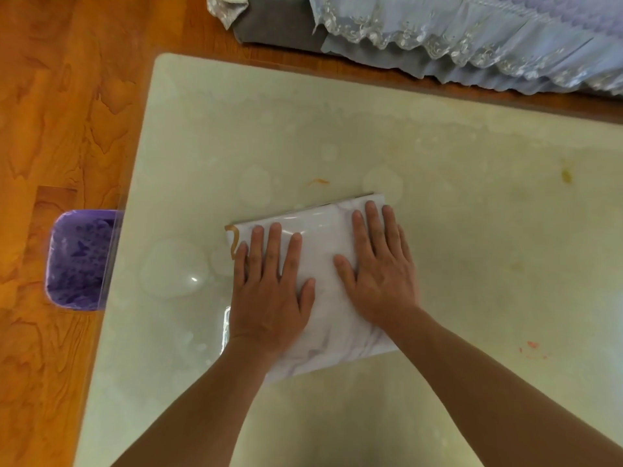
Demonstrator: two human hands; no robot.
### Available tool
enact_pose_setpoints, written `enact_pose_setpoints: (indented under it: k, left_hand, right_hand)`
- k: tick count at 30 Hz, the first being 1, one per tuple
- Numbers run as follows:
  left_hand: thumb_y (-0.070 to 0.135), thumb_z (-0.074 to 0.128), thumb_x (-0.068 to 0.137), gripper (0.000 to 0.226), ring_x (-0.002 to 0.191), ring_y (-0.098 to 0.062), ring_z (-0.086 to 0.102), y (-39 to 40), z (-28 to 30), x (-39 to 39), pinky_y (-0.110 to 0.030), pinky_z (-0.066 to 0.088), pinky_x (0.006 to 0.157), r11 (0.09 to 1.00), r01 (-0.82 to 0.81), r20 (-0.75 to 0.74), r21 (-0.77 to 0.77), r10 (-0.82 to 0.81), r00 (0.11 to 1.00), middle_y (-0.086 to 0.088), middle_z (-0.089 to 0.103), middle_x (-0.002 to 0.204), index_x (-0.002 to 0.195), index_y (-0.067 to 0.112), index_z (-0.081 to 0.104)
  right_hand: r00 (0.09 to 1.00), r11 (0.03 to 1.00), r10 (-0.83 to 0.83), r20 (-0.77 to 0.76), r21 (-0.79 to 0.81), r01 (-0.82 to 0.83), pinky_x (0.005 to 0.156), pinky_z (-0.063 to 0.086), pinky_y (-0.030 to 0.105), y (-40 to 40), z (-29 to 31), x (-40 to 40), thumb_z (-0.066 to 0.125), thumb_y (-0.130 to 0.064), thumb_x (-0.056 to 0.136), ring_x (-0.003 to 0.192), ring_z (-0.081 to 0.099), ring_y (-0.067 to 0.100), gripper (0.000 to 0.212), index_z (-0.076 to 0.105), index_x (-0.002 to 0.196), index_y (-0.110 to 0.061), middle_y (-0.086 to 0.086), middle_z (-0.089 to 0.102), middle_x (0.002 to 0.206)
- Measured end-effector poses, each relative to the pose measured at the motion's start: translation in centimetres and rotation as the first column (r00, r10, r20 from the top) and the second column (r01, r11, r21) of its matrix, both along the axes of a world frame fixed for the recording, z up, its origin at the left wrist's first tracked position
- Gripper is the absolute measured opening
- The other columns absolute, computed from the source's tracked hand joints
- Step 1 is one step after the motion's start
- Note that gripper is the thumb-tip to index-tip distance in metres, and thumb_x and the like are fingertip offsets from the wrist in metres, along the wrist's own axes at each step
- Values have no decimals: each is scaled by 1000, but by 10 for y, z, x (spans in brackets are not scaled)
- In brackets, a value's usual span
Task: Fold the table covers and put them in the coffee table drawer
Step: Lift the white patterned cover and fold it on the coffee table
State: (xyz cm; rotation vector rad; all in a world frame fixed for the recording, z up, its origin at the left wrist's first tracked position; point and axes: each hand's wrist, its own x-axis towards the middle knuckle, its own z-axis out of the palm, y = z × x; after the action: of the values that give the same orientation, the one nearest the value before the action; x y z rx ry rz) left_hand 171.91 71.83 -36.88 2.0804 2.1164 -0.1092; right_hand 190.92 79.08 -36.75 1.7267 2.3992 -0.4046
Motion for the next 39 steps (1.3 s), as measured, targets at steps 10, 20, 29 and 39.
enact_pose_setpoints:
  k: [10,20,29,39]
  left_hand:
    - [52,38,99,76,155,-41,4,3,2,7,-58,6,124,1000,-12,-23,-29,12,1000,-19,10,168,161,14,19]
    - [37,48,99,37,110,-40,50,54,0,-51,-57,24,117,914,340,-64,220,-335,940,-20,47,144,129,17,57]
    - [41,46,96,42,111,-36,46,51,6,-45,-51,36,98,953,282,-53,109,-277,959,-11,49,143,131,20,55]
    - [46,48,88,43,114,-32,44,59,21,-48,-47,41,92,978,202,186,54,-209,960,-2,55,134,125,24,53]
  right_hand:
    - [1000,1000,-12,27,29,11,123,12,56,1,-3,-3,25,-63,100,155,-11,27,80,1,162,-19,5,-9,169]
    - [982,963,-68,-178,244,111,121,17,53,-14,16,5,51,-32,99,150,21,38,55,43,151,-14,14,27,163]
    - [-385,-136,-916,-111,-818,559,81,60,42,-154,42,-31,75,-32,87,79,70,18,38,61,115,-11,3,73,88]
    - [-757,-152,-651,-52,-969,197,76,61,39,-123,71,-62,72,-11,89,93,74,24,21,68,109,-18,2,77,101]
